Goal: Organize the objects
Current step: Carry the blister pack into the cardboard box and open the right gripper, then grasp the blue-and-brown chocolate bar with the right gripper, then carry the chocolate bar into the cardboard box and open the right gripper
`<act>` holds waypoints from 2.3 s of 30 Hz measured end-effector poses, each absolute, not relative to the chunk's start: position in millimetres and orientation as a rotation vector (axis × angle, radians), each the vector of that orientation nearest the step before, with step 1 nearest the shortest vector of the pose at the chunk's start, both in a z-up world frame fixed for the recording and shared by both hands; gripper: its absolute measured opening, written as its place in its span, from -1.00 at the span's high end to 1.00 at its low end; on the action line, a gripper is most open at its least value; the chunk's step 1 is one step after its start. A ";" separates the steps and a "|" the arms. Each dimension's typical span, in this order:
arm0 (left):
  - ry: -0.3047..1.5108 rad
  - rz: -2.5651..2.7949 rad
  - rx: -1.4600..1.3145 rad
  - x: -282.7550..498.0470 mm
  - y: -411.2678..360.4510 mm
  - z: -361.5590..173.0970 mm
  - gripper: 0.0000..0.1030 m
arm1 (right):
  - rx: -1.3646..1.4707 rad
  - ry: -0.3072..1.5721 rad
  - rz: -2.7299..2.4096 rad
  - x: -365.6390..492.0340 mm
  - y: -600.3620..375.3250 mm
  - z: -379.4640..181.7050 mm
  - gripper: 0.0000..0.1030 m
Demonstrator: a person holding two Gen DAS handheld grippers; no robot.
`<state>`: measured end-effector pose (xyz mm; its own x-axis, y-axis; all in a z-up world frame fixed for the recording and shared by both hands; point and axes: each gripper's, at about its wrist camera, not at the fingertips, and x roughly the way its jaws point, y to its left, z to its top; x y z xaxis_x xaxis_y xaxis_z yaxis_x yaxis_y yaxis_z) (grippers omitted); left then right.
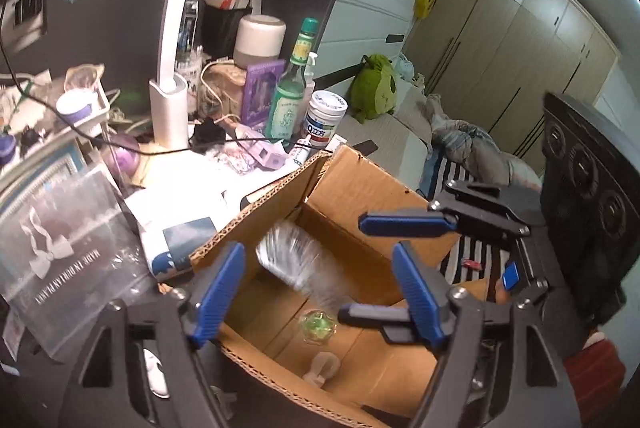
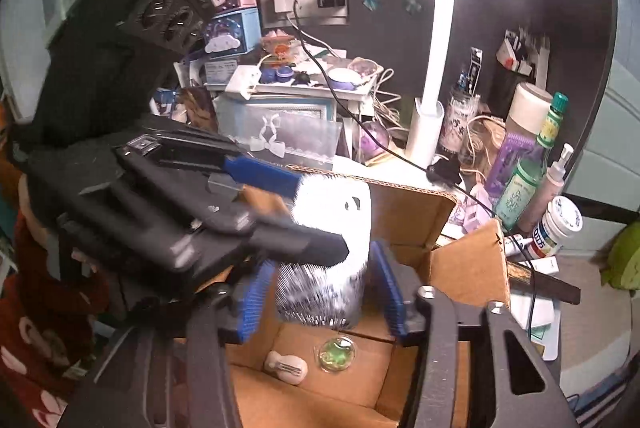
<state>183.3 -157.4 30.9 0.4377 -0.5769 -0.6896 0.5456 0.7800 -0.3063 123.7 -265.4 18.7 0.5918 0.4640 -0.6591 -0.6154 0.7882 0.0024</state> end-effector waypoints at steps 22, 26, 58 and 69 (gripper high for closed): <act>0.712 -0.392 -0.063 95.6 -18.0 39.0 -0.57 | -0.287 0.599 0.895 73.6 -195.1 22.8 -0.02; 0.719 -0.318 -0.078 75.6 12.4 21.4 -0.57 | -0.300 0.617 1.010 54.6 -160.0 6.3 -0.02; 0.856 -0.213 -0.281 21.8 120.2 -106.8 -0.57 | -0.486 0.792 0.928 61.1 -18.9 -156.2 0.72; 0.806 -0.305 -0.306 23.7 95.7 -82.4 -0.57 | -0.396 0.736 1.031 46.8 -45.2 -106.7 0.72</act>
